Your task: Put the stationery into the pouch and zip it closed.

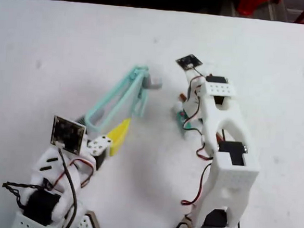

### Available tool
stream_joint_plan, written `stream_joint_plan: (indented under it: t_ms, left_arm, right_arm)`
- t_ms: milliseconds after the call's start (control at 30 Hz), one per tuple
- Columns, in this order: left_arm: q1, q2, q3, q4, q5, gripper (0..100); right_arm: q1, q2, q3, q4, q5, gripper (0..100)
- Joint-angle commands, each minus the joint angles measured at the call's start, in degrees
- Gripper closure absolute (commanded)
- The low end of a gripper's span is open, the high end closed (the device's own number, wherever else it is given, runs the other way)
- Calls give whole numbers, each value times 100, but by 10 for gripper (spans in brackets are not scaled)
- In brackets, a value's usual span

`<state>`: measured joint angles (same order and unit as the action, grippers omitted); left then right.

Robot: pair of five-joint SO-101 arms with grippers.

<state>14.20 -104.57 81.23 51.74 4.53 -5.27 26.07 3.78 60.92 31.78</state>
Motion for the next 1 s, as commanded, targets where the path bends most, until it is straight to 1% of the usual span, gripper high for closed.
stream_joint_plan:
  t_ms: [0,133,200,300,967]
  left_arm:
    - [101,48,-18,0,35,755]
    - [101,48,-18,9,35,755]
    - [110,48,-18,9,35,755]
    - [110,48,-18,18,35,755]
    - [101,48,-18,18,35,755]
  right_arm:
    - [-31,13,-114,66,9,867]
    - [-31,22,-97,75,9,987]
    - [-22,22,-88,84,9,971]
    - [-22,22,-88,84,9,983]
    - [-40,22,-88,163,9,981]
